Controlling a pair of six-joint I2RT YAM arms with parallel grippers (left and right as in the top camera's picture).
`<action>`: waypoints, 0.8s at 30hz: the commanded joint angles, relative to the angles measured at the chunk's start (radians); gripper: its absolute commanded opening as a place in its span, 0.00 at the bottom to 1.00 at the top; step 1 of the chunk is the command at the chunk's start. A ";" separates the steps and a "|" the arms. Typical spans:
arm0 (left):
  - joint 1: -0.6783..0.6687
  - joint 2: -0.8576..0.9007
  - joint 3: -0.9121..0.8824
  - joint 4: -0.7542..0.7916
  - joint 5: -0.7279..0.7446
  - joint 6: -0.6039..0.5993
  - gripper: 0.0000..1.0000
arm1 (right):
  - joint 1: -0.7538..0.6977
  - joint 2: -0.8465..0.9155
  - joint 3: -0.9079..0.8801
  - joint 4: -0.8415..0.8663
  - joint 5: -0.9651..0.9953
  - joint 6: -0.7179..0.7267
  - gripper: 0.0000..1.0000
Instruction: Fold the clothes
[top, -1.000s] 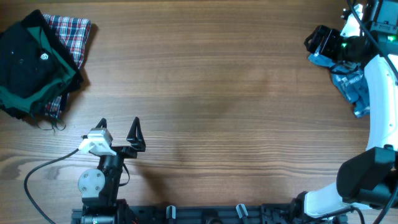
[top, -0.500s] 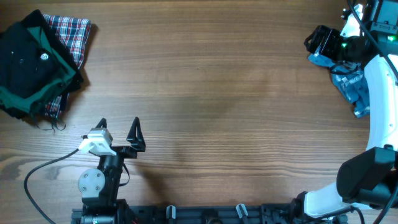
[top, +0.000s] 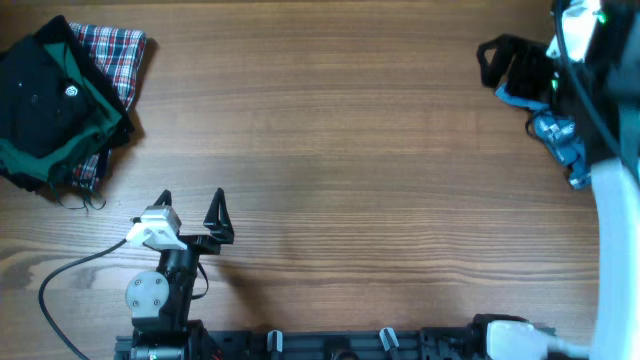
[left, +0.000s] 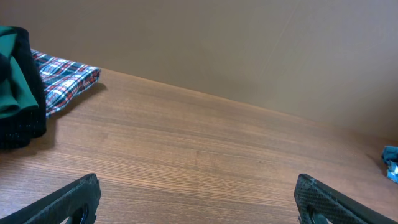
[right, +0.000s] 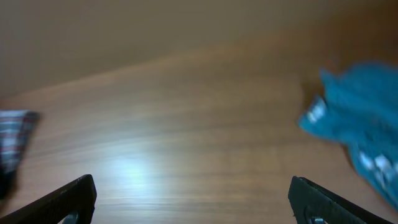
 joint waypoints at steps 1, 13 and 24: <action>-0.003 -0.007 -0.005 -0.006 -0.020 0.013 1.00 | 0.023 -0.154 -0.088 -0.001 0.050 -0.060 1.00; -0.003 -0.007 -0.005 -0.006 -0.020 0.013 1.00 | 0.023 -0.663 -0.932 0.888 -0.104 -0.130 1.00; -0.003 -0.007 -0.005 -0.006 -0.020 0.013 1.00 | 0.023 -1.021 -1.465 1.151 -0.105 -0.084 1.00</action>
